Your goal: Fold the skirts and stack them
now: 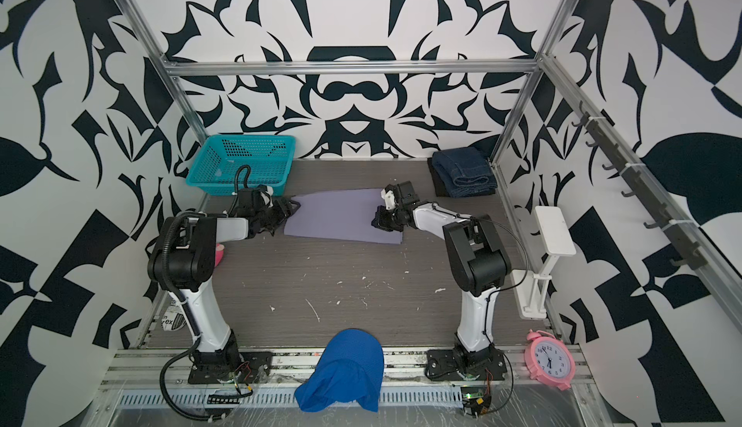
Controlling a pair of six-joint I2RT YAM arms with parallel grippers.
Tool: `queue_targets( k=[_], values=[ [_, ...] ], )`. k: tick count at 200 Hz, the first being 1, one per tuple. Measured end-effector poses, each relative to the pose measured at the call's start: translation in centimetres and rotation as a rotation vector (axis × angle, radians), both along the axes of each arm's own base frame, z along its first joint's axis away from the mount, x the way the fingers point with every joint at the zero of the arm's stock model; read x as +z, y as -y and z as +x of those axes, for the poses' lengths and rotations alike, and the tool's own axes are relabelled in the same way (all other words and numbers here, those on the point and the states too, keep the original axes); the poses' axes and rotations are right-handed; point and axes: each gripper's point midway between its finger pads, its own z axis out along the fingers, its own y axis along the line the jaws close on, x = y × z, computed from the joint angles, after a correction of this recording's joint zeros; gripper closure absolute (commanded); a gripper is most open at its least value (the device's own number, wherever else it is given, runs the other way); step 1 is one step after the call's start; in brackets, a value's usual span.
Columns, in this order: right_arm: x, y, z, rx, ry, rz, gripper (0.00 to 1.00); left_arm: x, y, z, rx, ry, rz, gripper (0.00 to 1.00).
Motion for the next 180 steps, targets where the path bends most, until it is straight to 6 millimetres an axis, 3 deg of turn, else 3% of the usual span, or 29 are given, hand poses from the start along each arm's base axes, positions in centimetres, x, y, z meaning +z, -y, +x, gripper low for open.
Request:
queue_targets(
  k=[16,36,111,151,180],
  values=[
    [0.0,0.0,0.0,0.000,-0.001,0.000,0.93,0.0,1.2,0.6,-0.021,0.019,-0.012,0.30],
    [0.0,0.0,0.0,0.000,-0.001,0.000,0.93,-0.3,2.2,0.8,-0.032,0.029,-0.039,0.43],
    [0.0,-0.1,-0.1,0.003,-0.004,0.006,0.94,-2.0,3.0,-0.1,-0.036,-0.014,-0.126,1.00],
    [0.5,0.2,-0.4,0.001,-0.006,-0.008,0.94,-1.9,1.6,-2.2,0.004,-0.070,-0.098,1.00],
    [3.1,0.3,-0.5,-0.002,0.057,-0.012,0.94,-0.5,0.1,-4.0,0.041,-0.109,-0.043,1.00]
  ],
)
